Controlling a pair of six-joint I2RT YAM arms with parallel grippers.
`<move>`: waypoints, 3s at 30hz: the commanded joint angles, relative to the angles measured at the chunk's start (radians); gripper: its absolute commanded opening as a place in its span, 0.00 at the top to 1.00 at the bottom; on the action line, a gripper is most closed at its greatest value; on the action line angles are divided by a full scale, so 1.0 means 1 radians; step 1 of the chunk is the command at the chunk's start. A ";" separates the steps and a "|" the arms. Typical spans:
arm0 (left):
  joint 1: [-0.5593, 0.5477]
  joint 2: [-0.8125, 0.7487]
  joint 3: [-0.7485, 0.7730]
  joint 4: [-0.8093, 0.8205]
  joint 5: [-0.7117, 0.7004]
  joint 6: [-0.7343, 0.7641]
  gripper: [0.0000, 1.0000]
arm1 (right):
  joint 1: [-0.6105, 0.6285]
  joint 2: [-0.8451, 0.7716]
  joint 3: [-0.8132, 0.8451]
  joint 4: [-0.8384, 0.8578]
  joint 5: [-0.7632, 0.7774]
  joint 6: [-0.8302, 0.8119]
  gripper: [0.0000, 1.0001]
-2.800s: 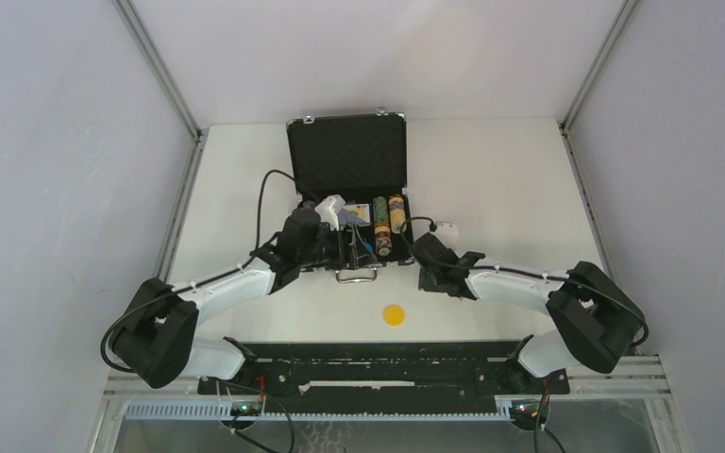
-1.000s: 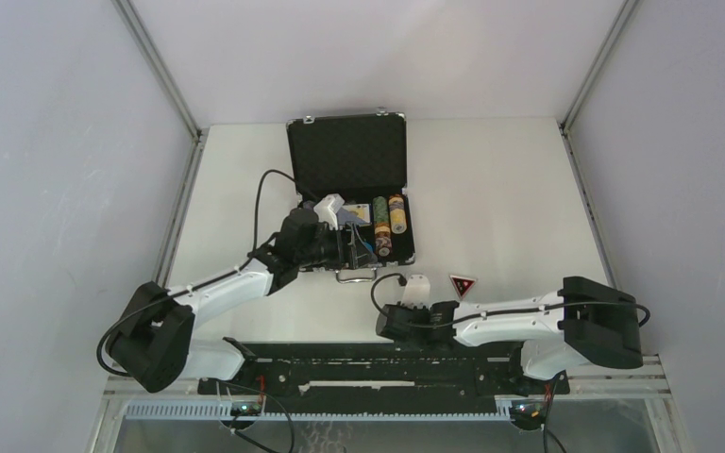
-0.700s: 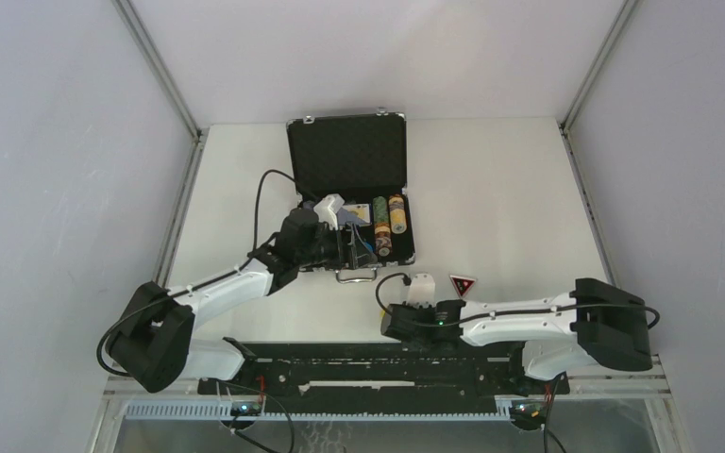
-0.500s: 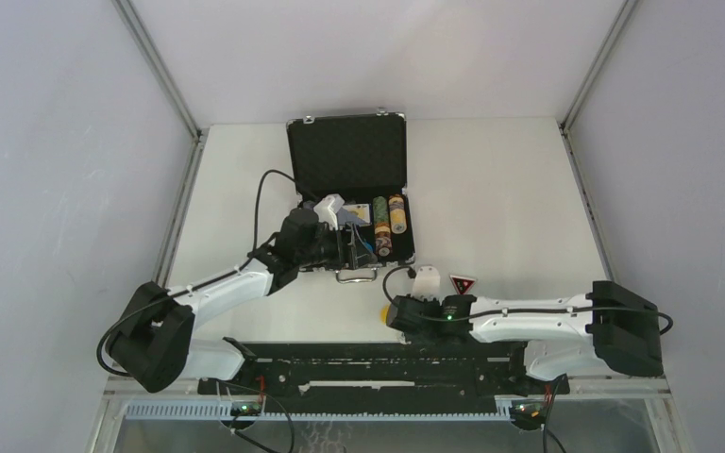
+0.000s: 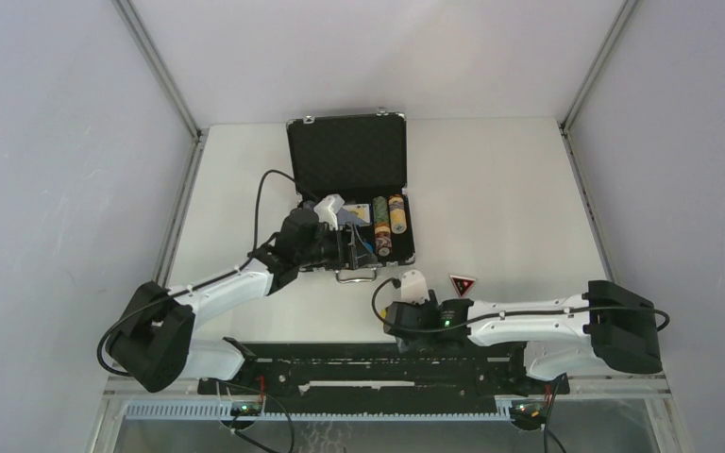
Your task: Pack up texas hold em set
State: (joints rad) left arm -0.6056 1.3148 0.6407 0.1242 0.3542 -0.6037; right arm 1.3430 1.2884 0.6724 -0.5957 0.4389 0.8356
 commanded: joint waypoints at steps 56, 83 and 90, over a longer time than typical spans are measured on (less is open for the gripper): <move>0.001 0.004 0.002 0.020 0.026 0.007 0.25 | 0.070 0.237 0.065 0.136 0.006 -0.198 0.54; 0.003 0.014 0.013 -0.015 -0.015 0.004 0.25 | 0.020 0.165 0.066 0.087 0.087 -0.198 0.69; 0.002 0.015 0.014 -0.023 -0.025 0.004 0.25 | 0.003 0.141 0.064 0.081 0.098 -0.208 0.69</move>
State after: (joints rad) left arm -0.6056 1.3308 0.6407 0.0944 0.3424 -0.6029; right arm 1.3750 1.4704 0.7273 -0.5259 0.4488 0.6189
